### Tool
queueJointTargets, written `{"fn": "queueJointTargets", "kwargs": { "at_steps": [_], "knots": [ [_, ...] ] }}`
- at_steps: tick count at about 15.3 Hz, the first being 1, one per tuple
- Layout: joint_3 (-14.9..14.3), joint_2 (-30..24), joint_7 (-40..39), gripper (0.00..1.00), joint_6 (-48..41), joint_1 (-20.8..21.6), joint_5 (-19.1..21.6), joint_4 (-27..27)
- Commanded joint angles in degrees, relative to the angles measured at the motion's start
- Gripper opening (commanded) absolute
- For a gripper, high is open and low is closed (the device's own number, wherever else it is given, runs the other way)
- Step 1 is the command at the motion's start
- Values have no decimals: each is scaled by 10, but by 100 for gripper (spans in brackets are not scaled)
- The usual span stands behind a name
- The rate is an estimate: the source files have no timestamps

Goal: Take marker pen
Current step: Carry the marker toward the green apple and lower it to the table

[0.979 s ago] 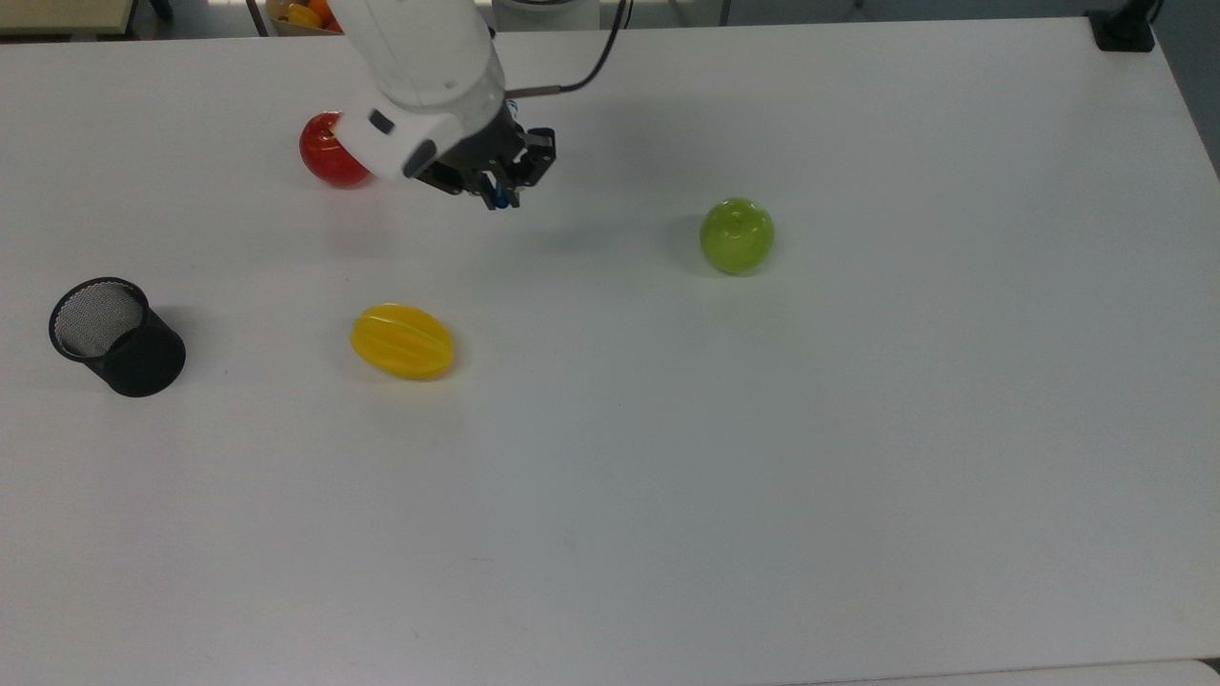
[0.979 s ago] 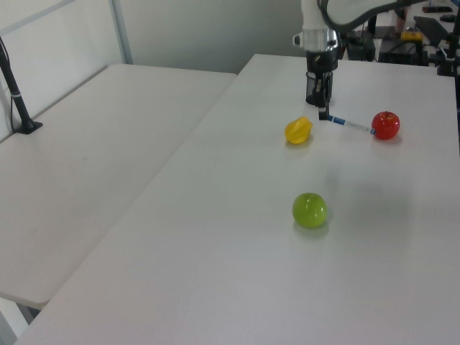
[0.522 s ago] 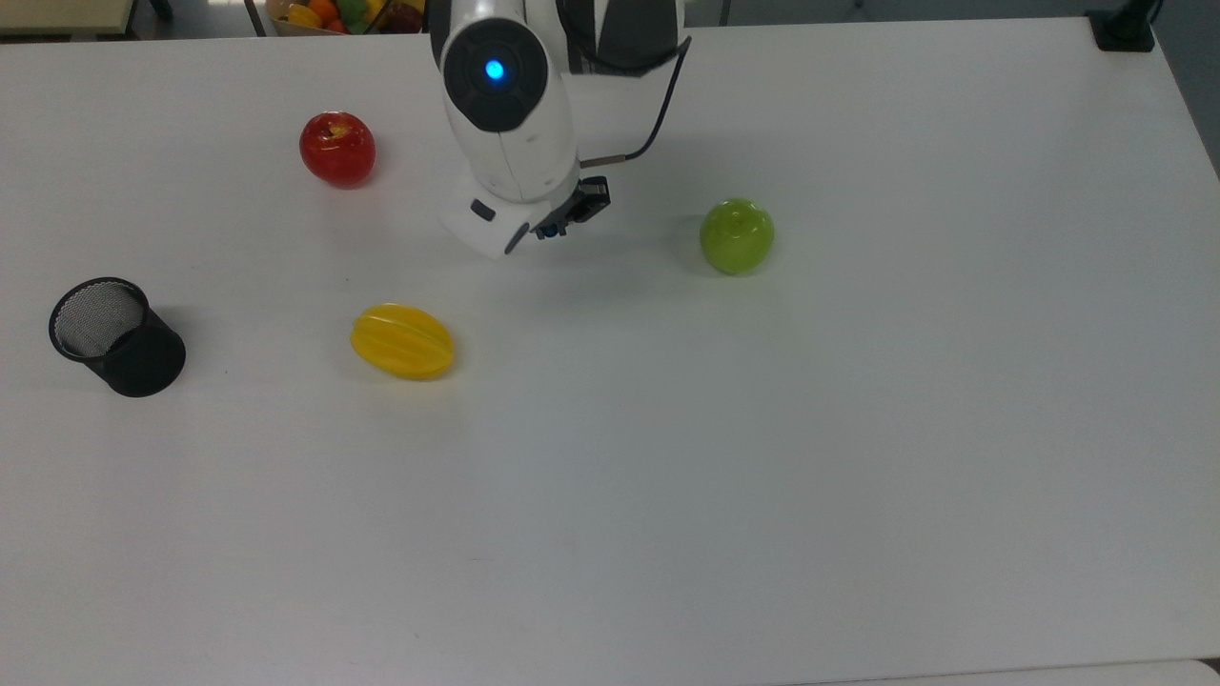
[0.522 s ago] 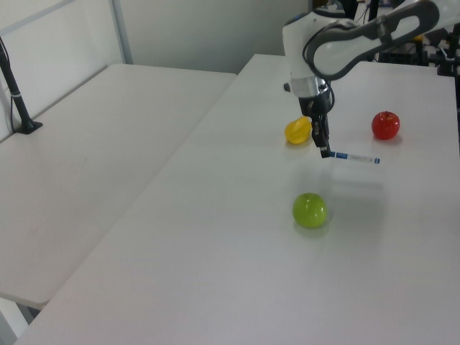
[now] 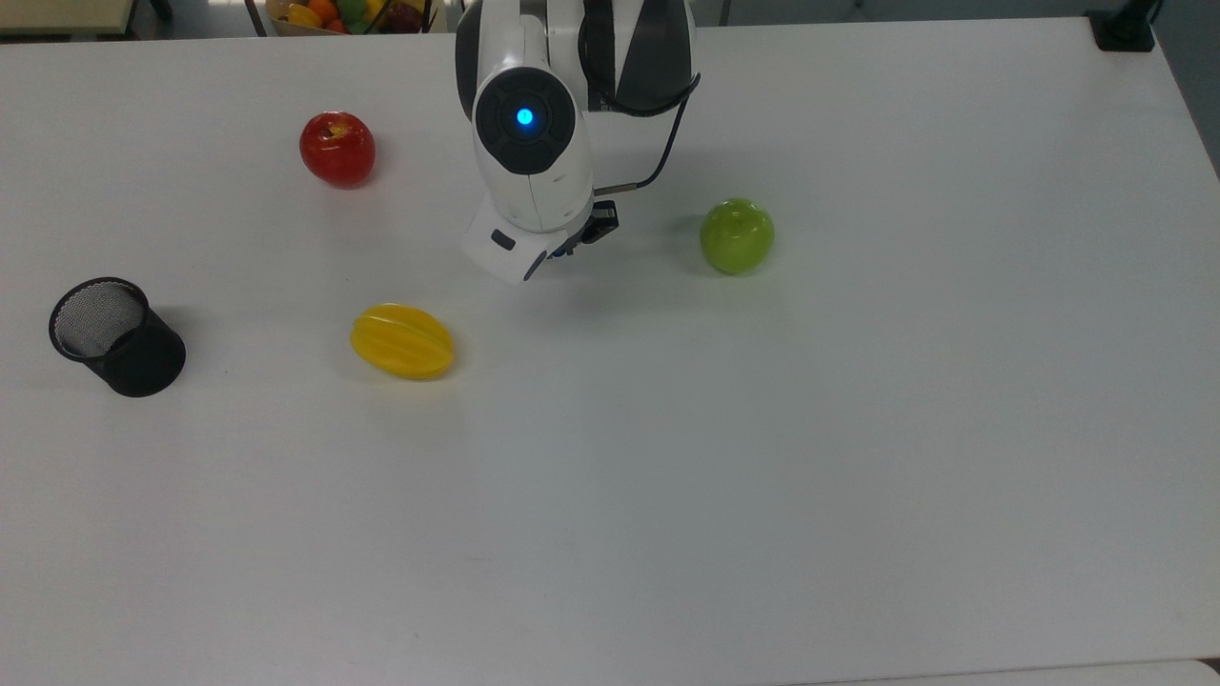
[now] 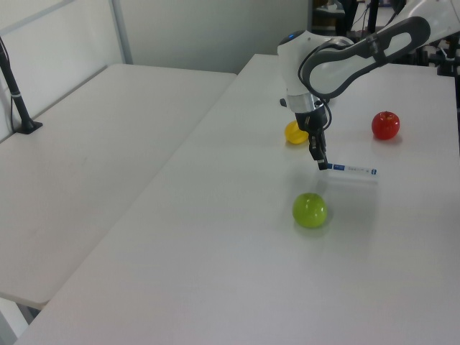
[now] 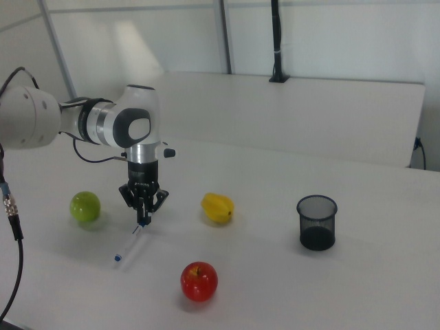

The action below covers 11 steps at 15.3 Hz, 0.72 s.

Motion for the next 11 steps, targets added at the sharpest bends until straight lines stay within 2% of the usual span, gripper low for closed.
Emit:
{"fn": "queueJointTargets", "kwargs": {
  "at_steps": [1, 3, 6, 9, 11],
  "knots": [
    [-8, -5, 12, 16, 16, 8, -7, -12],
    [-8, -3, 12, 32, 16, 8, -7, -12],
    [-8, -3, 12, 46, 16, 8, -7, -12],
    [-8, -3, 12, 49, 15, 8, -7, -12],
    [-9, -9, 36, 55, 12, 10, -7, -7]
  ]
}}
